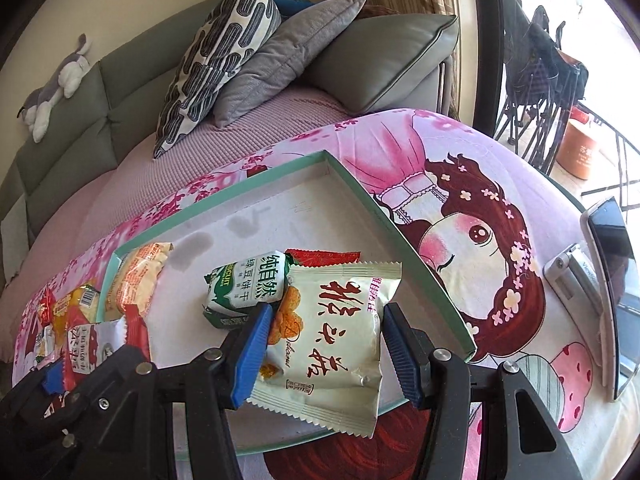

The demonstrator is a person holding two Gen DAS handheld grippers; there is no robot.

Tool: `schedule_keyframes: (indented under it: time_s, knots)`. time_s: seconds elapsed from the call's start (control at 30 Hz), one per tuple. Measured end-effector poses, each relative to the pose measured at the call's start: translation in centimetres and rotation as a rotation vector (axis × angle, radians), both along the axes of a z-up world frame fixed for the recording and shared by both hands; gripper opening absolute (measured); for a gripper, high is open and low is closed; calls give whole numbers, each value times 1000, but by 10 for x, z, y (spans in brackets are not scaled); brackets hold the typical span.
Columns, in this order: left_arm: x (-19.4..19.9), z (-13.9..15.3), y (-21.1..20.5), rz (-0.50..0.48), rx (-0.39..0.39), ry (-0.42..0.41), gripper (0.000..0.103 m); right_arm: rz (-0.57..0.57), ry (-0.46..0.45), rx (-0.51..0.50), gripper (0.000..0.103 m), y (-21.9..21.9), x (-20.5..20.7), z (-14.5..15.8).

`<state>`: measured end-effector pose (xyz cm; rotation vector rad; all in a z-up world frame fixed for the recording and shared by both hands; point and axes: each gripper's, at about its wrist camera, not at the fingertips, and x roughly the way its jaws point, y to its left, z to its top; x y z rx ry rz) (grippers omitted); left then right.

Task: Organize snacks
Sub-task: 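Carry both held packs over into the teal-rimmed tray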

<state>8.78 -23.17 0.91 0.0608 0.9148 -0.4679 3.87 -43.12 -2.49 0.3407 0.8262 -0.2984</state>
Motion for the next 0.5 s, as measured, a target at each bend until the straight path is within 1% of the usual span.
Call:
schedule_keyframes:
  time_s: [0.5]
  knots:
    - [20,-11,-12,0,19,-15,64,10,1,0,60,-8,14,-8]
